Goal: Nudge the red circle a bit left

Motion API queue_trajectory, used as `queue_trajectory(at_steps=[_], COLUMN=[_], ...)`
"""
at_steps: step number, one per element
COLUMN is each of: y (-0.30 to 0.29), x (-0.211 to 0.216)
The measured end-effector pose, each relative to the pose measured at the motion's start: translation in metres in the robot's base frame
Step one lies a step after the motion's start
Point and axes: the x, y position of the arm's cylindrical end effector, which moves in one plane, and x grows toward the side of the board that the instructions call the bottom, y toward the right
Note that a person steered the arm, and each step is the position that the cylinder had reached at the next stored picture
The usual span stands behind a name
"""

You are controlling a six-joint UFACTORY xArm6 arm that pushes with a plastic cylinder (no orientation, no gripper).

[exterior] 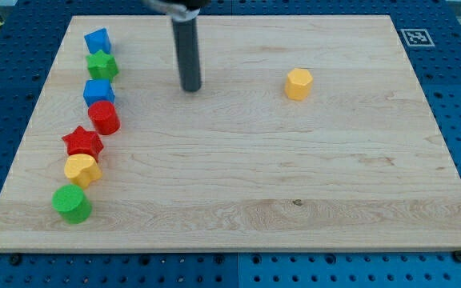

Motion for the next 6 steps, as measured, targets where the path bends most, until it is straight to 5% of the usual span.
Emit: queue_trajectory(at_steps=[3,6], y=[-0.045,-0.066], x=[0.044,0.044])
